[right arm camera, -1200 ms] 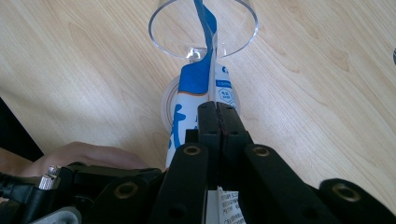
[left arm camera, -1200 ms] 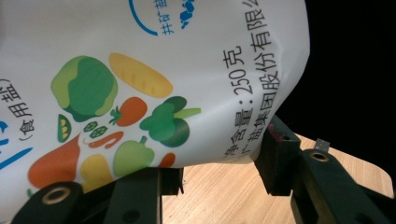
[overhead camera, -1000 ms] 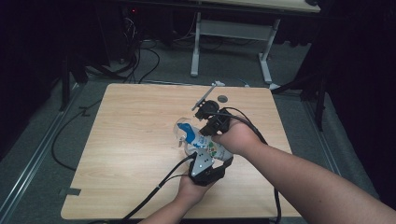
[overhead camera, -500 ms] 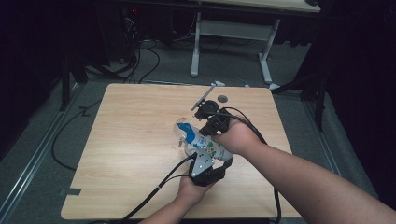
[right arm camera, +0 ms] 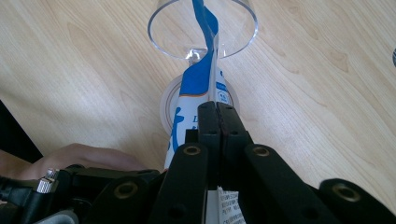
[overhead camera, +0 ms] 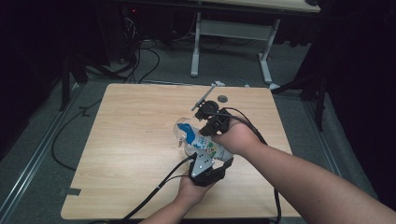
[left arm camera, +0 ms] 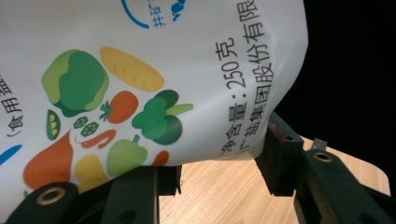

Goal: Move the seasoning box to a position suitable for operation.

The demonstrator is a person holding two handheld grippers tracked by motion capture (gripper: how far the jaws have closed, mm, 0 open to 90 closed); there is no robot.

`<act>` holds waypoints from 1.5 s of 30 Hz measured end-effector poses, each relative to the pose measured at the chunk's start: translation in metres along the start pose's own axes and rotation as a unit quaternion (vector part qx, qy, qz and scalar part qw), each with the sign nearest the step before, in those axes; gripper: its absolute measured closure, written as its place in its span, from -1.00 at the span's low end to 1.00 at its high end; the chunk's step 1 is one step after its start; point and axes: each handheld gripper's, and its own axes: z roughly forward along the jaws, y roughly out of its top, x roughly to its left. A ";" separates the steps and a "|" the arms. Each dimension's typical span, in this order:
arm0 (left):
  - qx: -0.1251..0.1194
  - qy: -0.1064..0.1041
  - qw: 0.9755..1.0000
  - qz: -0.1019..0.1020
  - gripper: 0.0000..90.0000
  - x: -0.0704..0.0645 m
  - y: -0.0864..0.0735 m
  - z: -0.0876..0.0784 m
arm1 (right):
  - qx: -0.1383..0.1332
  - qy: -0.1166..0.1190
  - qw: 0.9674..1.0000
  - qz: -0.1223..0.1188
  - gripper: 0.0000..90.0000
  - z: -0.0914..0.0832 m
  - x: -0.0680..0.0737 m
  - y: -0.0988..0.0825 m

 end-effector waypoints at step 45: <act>-0.001 -0.006 1.000 0.002 0.19 -0.002 -0.001 0.001 | -0.003 0.000 1.000 -0.003 1.00 0.001 0.000 0.001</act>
